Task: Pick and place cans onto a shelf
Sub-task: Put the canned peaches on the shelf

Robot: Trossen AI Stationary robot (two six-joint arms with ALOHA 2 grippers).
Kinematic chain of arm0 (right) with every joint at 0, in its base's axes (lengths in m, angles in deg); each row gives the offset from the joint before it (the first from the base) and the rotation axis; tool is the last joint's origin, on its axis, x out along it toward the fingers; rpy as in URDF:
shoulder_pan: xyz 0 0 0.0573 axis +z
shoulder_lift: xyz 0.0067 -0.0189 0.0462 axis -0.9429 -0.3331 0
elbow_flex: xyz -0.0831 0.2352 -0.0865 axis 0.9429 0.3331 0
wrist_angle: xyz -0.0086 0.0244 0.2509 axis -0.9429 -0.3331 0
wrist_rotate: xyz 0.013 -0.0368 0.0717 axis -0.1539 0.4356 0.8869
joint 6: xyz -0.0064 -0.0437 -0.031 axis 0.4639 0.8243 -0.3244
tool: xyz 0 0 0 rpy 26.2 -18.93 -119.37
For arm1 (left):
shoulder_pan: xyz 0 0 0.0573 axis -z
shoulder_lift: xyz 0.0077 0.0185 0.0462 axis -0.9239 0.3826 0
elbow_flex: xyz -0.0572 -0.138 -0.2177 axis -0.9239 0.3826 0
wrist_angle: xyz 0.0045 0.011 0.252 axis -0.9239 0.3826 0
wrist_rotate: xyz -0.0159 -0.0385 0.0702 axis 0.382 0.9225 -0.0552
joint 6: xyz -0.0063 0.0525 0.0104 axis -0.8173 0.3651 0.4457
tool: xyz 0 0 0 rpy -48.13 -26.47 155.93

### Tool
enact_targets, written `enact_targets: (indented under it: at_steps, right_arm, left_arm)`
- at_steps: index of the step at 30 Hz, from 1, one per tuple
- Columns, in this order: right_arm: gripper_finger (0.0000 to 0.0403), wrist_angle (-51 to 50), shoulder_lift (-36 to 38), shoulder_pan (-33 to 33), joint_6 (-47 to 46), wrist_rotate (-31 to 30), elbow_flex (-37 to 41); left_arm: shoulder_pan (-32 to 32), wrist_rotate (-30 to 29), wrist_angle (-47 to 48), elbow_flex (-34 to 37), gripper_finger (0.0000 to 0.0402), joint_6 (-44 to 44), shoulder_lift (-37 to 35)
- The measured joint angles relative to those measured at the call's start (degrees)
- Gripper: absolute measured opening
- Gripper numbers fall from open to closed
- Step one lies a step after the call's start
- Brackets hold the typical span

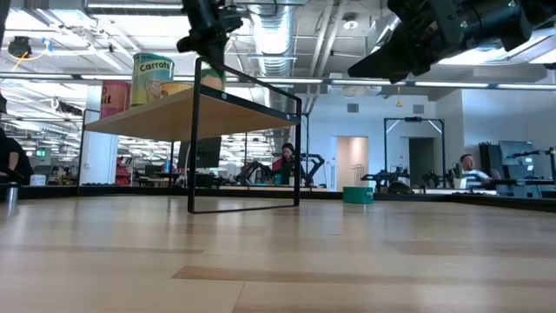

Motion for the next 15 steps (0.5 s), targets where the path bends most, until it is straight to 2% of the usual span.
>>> enact_targets:
  at_steps: [9, 15]
  right_arm:
    - [0.0022, -0.06, 0.00, 0.00, 0.23, 0.00, 0.00]
    - [0.0022, -0.06, 0.00, 0.00, 0.26, 0.00, 0.00]
  left_arm:
    - [-0.69, 0.56, -3.03, 9.41, 0.0000, -0.92, -1.86]
    - [-2.13, 1.89, -6.65, 13.74, 0.0000, -0.35, -6.37]
